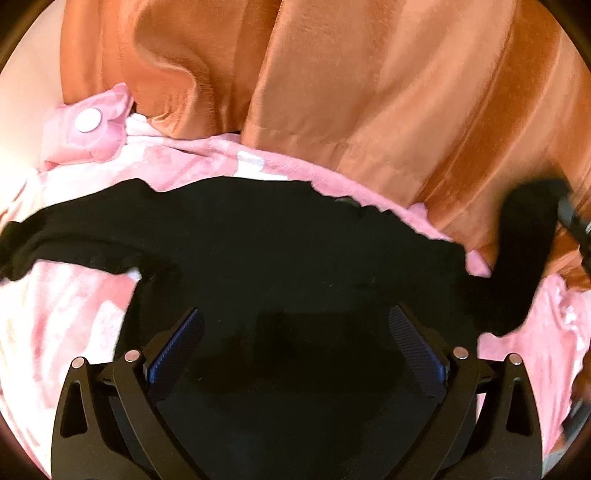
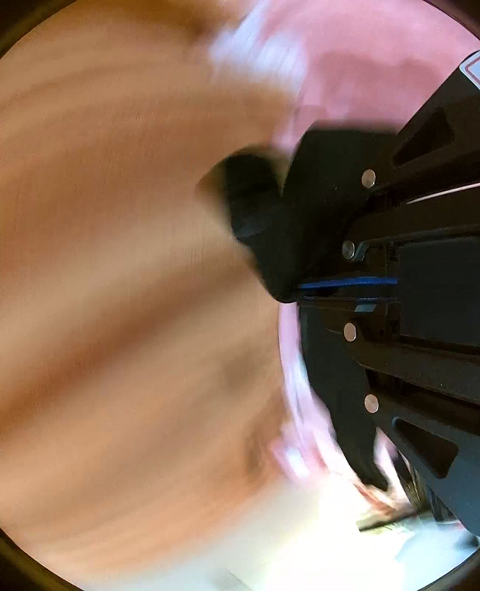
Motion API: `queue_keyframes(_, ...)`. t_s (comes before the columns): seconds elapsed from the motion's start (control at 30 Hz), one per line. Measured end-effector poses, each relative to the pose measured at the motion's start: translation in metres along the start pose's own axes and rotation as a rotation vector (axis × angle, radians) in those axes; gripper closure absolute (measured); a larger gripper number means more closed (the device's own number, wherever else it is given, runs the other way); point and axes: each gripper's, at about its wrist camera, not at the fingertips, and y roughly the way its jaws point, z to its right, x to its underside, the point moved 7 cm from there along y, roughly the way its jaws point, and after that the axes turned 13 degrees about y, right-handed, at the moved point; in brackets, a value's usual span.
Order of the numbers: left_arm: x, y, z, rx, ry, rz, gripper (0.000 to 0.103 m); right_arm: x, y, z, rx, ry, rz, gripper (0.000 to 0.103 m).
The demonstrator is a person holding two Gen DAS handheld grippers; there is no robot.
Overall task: Fold small clothes
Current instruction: 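Grasp the black sweater with both grippers and fold it over onto itself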
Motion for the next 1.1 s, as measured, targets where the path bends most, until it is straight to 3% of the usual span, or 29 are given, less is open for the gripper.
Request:
queue_keyframes(0.03,-0.002,0.001,-0.002,0.028,-0.014,0.0,0.005,0.006,0.002,-0.025,-0.028,-0.048,0.007,0.081)
queue_keyframes(0.07,-0.003,0.003,-0.005,0.053,-0.027,-0.001,0.005,0.01,0.001,-0.039,-0.029,-0.08,0.021,0.054)
queue_keyframes(0.1,-0.005,0.006,-0.01,0.087,-0.056,-0.003,0.005,0.011,-0.003,-0.045,-0.012,-0.103,0.056,0.041)
queue_keyframes(0.2,-0.01,0.019,-0.028,0.125,-0.125,0.005,0.005,0.013,-0.009,-0.01,0.1,-0.054,0.104,0.037)
queue_keyframes(0.4,0.002,0.075,-0.066,0.145,-0.326,-0.102,0.005,0.062,0.017,0.1,0.31,0.121,-0.085,0.037)
queue_keyframes(0.47,0.006,0.089,-0.077,0.183,-0.47,-0.105,0.006,0.072,0.024,0.109,0.315,0.144,-0.124,0.037)
queue_keyframes(0.53,-0.001,0.093,-0.08,0.223,-0.553,-0.058,0.006,0.079,0.036,0.116,0.283,0.182,-0.167,0.037)
queue_keyframes(0.63,-0.019,0.103,-0.076,0.233,-0.508,-0.04,0.006,0.095,0.045,0.119,0.274,0.196,-0.208,0.037)
queue_keyframes(0.7,-0.025,0.111,-0.078,0.197,-0.475,-0.036,0.013,0.1,0.056,0.128,0.296,0.2,-0.226,0.037)
queue_keyframes(0.8,-0.031,0.12,-0.083,0.18,-0.445,-0.03,0.033,0.106,0.071,0.135,0.319,0.224,-0.24,0.036)
queue_keyframes(0.83,-0.034,0.122,-0.082,0.18,-0.426,-0.035,0.056,0.106,0.07,0.137,0.316,0.234,-0.244,0.036)
queue_keyframes(0.87,-0.035,0.126,-0.08,0.209,-0.414,-0.044,0.086,0.107,0.07,0.139,0.305,0.253,-0.249,0.036)
queue_keyframes(0.9,-0.035,0.13,-0.077,0.283,-0.426,-0.057,0.1,0.108,0.072,0.141,0.299,0.267,-0.252,0.036)
queue_keyframes(0.93,-0.033,0.132,-0.079,0.308,-0.44,-0.061,0.099,0.109,0.071,0.141,0.295,0.274,-0.255,0.036)
queue_keyframes(1.0,-0.035,0.124,-0.084,0.275,-0.436,-0.036,0.099,0.11,0.069,0.141,0.304,0.248,-0.251,0.036)
queue_keyframes(1.1,-0.045,0.102,-0.091,0.287,-0.453,0.014,0.099,0.112,0.064,0.141,0.315,0.207,-0.254,0.036)
